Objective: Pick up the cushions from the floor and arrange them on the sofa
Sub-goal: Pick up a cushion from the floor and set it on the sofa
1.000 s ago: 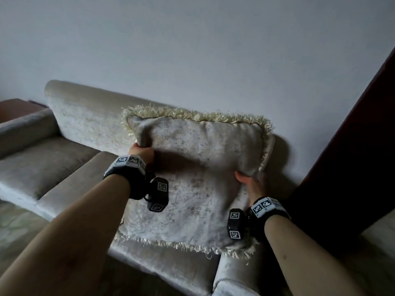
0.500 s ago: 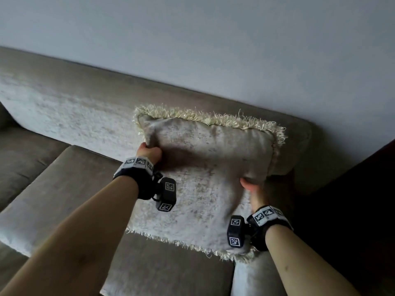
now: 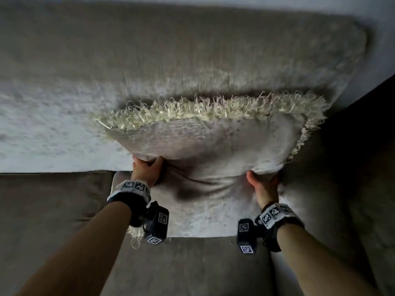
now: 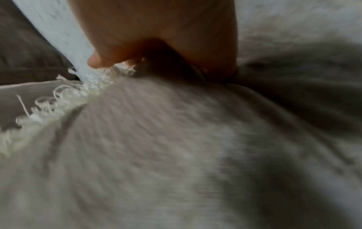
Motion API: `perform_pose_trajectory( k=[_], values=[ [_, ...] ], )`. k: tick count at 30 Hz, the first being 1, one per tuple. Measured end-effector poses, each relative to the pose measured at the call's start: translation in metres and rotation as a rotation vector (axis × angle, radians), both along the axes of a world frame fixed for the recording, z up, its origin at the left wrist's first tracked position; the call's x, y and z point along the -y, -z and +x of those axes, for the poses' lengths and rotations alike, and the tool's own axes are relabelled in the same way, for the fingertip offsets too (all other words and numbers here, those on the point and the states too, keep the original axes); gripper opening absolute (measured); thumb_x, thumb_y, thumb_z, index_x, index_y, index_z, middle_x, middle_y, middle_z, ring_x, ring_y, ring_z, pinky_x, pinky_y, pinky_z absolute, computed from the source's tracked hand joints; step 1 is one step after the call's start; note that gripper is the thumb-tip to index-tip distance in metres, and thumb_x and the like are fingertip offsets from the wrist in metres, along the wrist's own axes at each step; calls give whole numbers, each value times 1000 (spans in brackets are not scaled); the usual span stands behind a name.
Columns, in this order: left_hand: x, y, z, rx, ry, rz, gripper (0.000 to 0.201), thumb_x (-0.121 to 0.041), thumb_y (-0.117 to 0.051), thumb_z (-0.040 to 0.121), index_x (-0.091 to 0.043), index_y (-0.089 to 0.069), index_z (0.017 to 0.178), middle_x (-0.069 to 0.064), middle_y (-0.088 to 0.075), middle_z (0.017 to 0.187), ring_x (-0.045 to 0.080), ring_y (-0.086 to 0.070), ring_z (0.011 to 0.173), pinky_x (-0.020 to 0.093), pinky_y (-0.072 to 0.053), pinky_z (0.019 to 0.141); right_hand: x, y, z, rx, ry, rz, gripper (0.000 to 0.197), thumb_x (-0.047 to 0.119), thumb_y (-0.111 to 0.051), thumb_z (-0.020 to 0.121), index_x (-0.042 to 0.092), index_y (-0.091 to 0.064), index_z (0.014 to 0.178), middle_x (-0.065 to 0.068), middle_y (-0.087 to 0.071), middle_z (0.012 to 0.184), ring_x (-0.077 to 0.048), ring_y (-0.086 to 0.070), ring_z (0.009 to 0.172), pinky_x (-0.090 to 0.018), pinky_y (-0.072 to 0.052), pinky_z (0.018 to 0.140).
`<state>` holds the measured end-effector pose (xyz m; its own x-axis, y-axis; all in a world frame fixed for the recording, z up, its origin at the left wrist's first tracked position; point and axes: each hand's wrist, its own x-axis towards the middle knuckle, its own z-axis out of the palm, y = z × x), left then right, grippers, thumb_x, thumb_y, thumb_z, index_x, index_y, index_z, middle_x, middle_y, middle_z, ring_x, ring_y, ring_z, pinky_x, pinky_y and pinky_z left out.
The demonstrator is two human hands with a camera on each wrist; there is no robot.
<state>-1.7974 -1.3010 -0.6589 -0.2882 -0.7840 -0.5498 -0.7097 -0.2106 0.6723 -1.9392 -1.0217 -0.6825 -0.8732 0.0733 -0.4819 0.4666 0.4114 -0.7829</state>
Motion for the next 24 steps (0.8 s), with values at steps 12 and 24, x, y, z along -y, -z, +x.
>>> perform_pose_trajectory(
  k=[12,24],
  values=[
    [-32,-57,32,177,152,-110,66,-50,-48,92,-1,-31,133,27,-55,130,41,-50,122,37,-36,94,-16,-27,38,-84,154,61,100,60,-78,68,33,-28,151,-9,-47,146,-34,-45,134,-44,-36,112],
    [-58,-19,77,198,263,-172,65,-52,-50,92,-9,-36,139,24,-46,140,41,-47,126,45,-36,108,-41,-12,82,104,-61,-99,79,31,-65,92,16,-21,156,-2,-29,159,-22,-31,145,-27,-25,113]
  ],
)
